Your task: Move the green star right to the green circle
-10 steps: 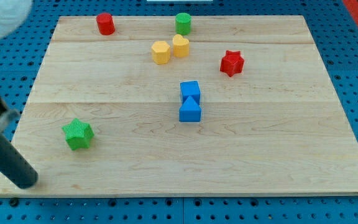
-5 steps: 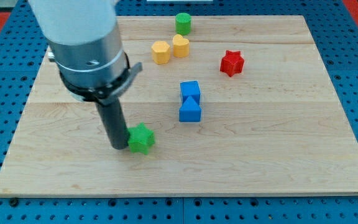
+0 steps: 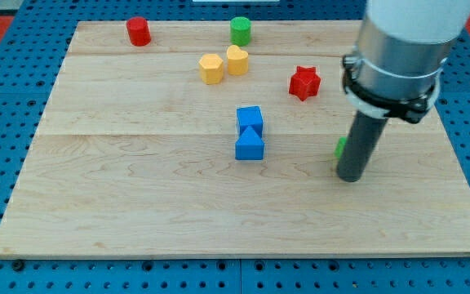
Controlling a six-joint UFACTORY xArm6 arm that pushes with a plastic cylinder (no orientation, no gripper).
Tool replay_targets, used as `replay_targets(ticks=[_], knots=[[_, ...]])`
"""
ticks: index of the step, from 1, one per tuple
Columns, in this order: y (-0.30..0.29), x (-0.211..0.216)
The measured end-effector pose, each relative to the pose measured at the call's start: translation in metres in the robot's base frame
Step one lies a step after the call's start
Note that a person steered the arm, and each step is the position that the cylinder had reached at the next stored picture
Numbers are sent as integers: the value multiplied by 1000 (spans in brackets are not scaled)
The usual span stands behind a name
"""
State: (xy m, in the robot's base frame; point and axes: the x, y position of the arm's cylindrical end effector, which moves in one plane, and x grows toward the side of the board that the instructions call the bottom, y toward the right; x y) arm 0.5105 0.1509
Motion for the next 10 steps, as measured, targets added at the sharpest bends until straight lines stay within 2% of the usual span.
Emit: replay_targets(ticks=[1, 4, 5, 6, 8, 9, 10], knots=[[33, -10], [-9, -77], [-25, -67], [-19, -80], [35, -131], [10, -175], [3, -197]])
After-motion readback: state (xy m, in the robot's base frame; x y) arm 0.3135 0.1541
